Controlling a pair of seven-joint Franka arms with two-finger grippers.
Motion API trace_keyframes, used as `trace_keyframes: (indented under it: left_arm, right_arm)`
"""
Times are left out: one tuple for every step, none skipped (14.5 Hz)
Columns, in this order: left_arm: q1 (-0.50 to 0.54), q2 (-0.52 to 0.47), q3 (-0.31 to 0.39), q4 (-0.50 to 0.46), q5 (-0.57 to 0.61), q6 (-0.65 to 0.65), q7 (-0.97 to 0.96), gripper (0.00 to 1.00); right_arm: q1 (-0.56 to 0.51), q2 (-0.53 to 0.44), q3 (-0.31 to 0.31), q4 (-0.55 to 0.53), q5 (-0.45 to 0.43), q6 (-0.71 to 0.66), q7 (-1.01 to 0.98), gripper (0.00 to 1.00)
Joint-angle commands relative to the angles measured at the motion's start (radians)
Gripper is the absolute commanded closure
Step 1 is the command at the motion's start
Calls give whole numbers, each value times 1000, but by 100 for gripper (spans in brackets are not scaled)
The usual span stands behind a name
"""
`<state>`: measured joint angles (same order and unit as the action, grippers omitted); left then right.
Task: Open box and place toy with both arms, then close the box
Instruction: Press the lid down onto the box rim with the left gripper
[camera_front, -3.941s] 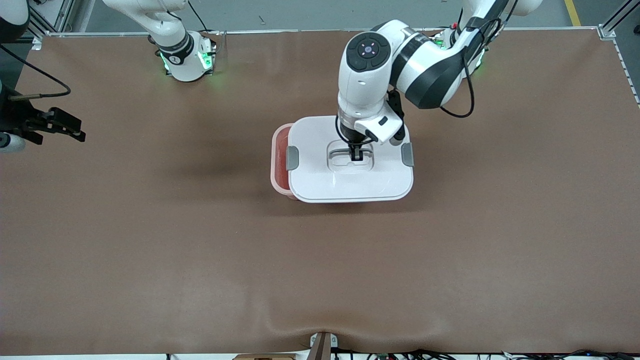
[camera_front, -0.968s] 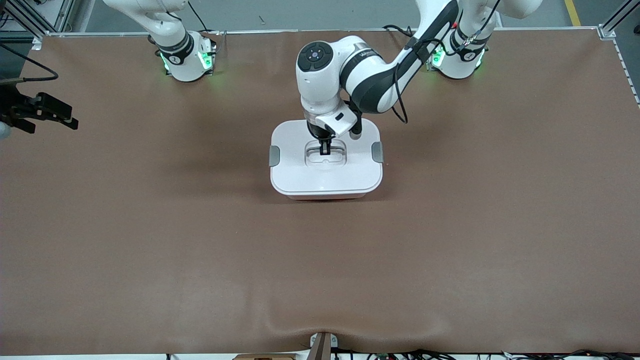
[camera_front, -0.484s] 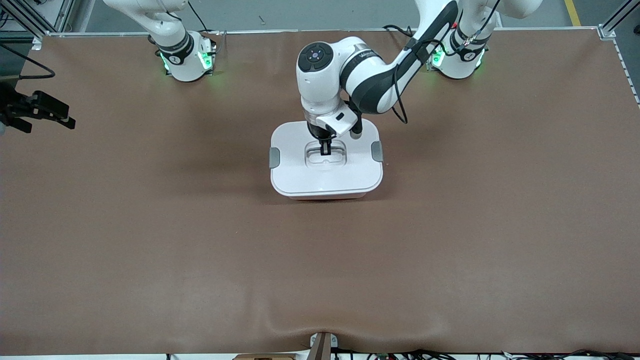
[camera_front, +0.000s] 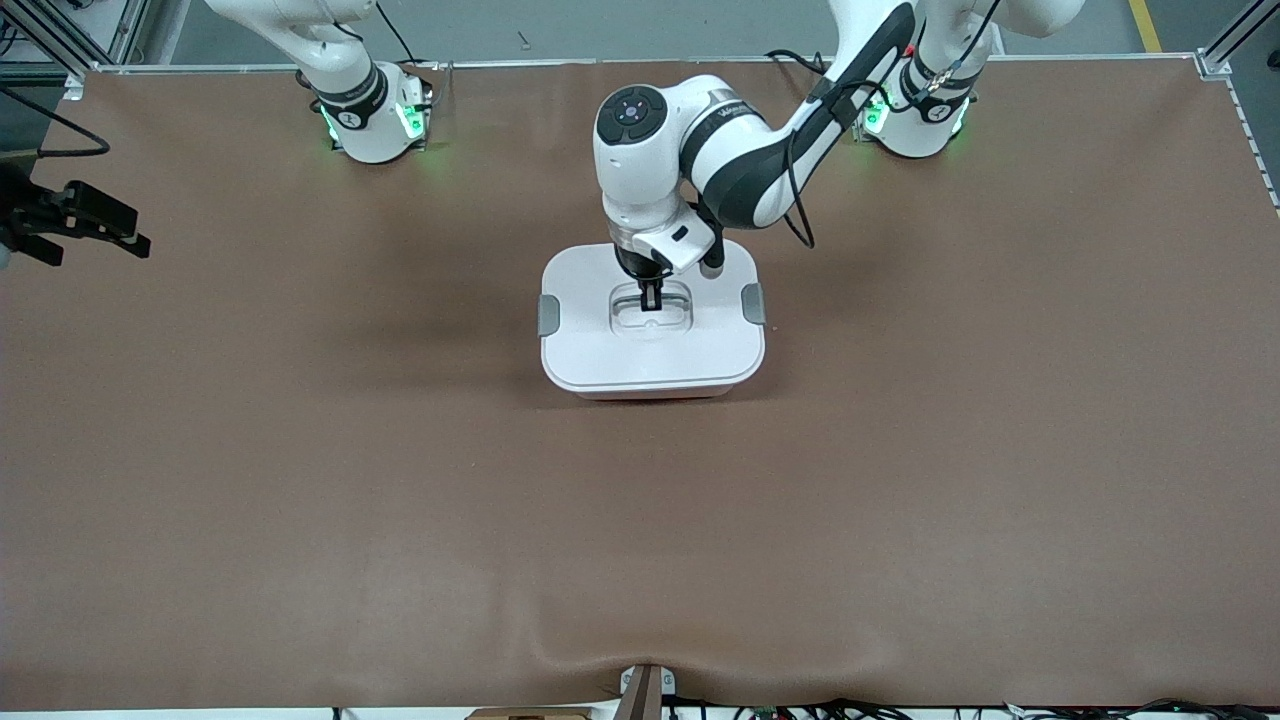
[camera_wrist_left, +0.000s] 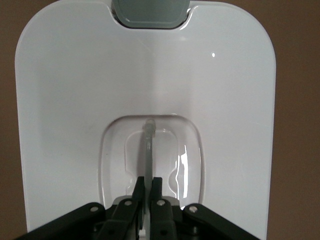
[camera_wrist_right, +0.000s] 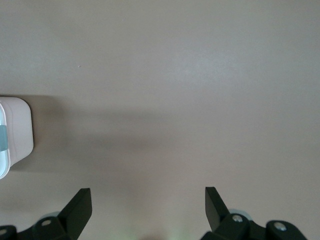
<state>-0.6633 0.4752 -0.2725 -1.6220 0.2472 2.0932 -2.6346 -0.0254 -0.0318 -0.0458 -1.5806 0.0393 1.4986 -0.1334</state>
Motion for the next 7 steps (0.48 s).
trace_keyframes:
  left_arm:
    - [-7, 5, 1, -7, 30, 19, -30, 100]
    - [-12, 6, 1, -7, 30, 19, -30, 100]
    - [-12, 6, 1, -7, 30, 19, -30, 100]
    - [-13, 8, 1, -6, 29, 24, -31, 100]
    - [-13, 6, 1, -4, 27, 28, -33, 100]
    - [-13, 6, 1, -3, 29, 28, -44, 100]
    - [-13, 6, 1, -4, 30, 28, -59, 100]
  right_arm:
    - [24, -5, -25, 10, 10, -15, 1, 0]
    - [24, -5, -25, 10, 8, -15, 3, 0]
    - [21, -5, -25, 10, 10, -15, 3, 0]
    - [9, -5, -22, 10, 10, -15, -2, 0]
    - [7, -5, -22, 10, 11, -15, -5, 0]
    - [12, -5, -22, 8, 11, -15, -3, 0]
    - [12, -5, -22, 8, 11, -17, 0, 0]
